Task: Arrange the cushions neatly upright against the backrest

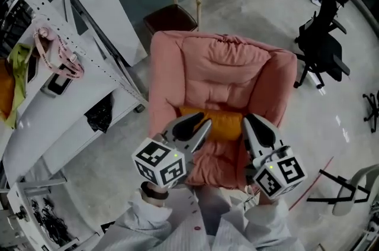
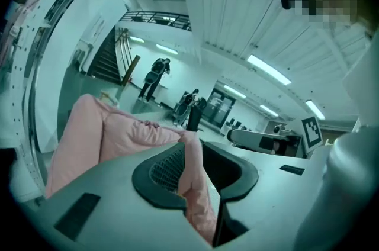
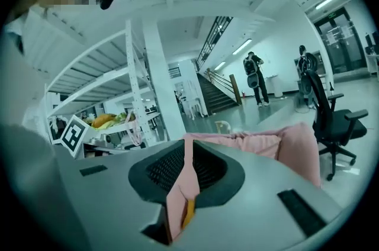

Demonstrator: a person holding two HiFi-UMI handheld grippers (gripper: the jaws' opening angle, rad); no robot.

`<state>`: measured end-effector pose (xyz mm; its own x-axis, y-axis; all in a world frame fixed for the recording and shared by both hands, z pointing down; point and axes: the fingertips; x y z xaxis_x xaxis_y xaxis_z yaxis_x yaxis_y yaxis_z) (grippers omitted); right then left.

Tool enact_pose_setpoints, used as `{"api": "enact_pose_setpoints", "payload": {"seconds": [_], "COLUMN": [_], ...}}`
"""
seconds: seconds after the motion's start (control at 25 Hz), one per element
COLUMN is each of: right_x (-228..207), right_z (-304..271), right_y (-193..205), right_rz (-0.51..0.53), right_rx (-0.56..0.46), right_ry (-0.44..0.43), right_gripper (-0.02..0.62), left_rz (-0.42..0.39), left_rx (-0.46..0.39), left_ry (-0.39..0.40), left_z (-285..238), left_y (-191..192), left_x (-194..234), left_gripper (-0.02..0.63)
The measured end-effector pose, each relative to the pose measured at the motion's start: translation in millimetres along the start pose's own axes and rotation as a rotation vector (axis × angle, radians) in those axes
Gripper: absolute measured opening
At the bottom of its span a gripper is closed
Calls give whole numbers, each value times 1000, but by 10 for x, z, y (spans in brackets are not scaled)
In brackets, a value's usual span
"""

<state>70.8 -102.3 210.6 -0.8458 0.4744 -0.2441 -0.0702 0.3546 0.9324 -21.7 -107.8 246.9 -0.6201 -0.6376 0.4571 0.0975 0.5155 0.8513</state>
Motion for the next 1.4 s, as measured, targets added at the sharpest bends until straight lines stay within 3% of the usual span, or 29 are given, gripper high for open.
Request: {"api": "enact_pose_setpoints", "payload": {"seconds": [0.16, 0.48, 0.76, 1.4], "right_x": [298, 658, 680, 711], "right_z": [263, 573, 607, 488], "right_y": [-369, -671, -693, -678], "right_rz": [93, 161, 172, 171], "right_rx": [-54, -116, -108, -81], "right_ry": [-37, -61, -73, -44], "right_gripper": [26, 14, 14, 14], "left_rz": [-24, -158, -202, -205], "left_rx": [-75, -192, -163, -157], "left_ry": [98, 144, 147, 138], "left_z": [94, 428, 357, 455], "left_y": [-377, -839, -807, -871], "left_x": [-446, -992, -1148, -1032], "left_gripper": [83, 12, 10, 9]}}
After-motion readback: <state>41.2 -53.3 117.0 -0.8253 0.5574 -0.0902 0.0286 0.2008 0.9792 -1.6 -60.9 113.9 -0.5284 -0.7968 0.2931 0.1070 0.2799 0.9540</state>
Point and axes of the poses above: the fingertips, and each gripper's own axes: z backward along the fingers, x to its left, y out of its underside, and after that the axes turned 4 degrees about x, right-handed
